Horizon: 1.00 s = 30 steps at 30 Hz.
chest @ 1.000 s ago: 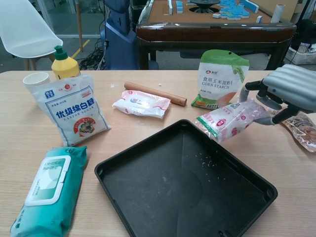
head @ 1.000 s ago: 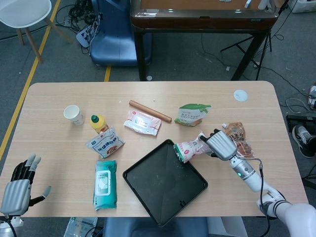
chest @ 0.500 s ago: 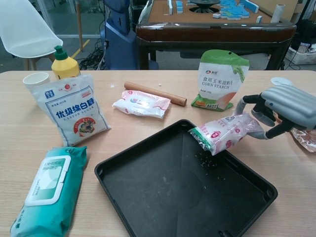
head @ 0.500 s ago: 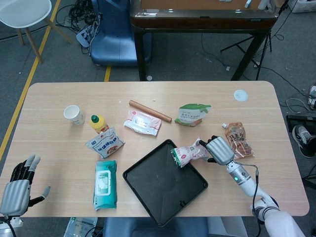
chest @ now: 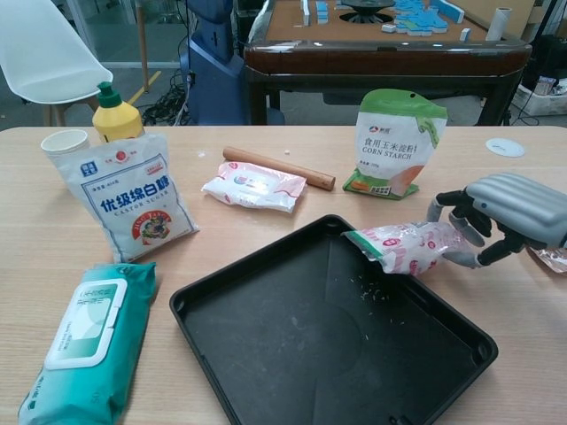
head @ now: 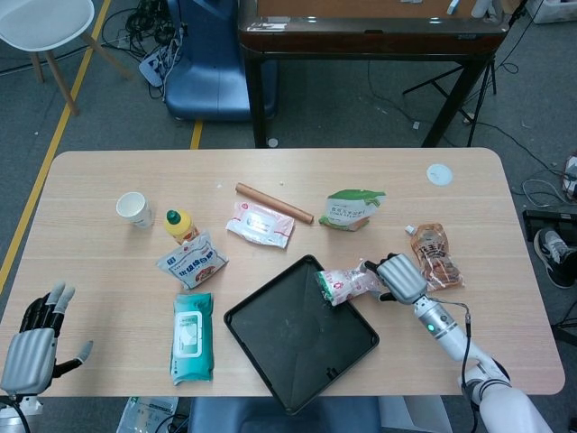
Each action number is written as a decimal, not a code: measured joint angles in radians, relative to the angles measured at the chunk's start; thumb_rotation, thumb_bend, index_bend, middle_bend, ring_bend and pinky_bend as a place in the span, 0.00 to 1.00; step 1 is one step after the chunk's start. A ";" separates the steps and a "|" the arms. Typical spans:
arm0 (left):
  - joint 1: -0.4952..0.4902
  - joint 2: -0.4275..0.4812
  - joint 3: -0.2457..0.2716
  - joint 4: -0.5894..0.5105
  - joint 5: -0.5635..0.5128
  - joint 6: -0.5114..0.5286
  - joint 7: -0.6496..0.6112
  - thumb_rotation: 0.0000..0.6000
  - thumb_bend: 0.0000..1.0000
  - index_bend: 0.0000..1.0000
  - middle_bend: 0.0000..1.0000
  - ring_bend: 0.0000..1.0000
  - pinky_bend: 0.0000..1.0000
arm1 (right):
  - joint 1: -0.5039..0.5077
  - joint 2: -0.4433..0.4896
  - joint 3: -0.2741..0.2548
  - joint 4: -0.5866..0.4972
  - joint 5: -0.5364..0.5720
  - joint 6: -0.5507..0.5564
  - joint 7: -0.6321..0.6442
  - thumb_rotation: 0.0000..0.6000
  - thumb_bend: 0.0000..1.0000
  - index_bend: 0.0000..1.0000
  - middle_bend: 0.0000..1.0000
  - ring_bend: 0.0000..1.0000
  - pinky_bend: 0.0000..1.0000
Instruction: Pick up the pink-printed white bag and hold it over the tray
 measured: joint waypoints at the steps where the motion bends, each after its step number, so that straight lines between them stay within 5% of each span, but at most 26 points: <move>1: 0.000 0.000 0.000 0.000 0.000 0.001 0.000 1.00 0.24 0.04 0.00 0.00 0.03 | 0.001 0.002 -0.001 -0.004 0.000 -0.003 0.001 1.00 0.39 0.75 0.68 0.63 0.58; 10: 0.003 0.002 0.001 -0.004 -0.002 0.002 0.001 1.00 0.24 0.04 0.00 0.00 0.03 | 0.009 0.032 -0.003 -0.062 0.001 -0.016 0.001 1.00 0.10 0.44 0.46 0.42 0.44; 16: 0.004 0.003 0.001 -0.002 -0.002 0.003 -0.001 1.00 0.24 0.04 0.00 0.00 0.03 | 0.014 0.066 -0.002 -0.129 0.006 -0.037 -0.025 1.00 0.01 0.29 0.37 0.33 0.37; 30: 0.006 0.004 0.001 0.001 -0.002 0.005 -0.007 1.00 0.24 0.04 0.00 0.00 0.03 | 0.030 0.187 0.021 -0.365 0.017 -0.034 -0.115 1.00 0.00 0.21 0.33 0.27 0.33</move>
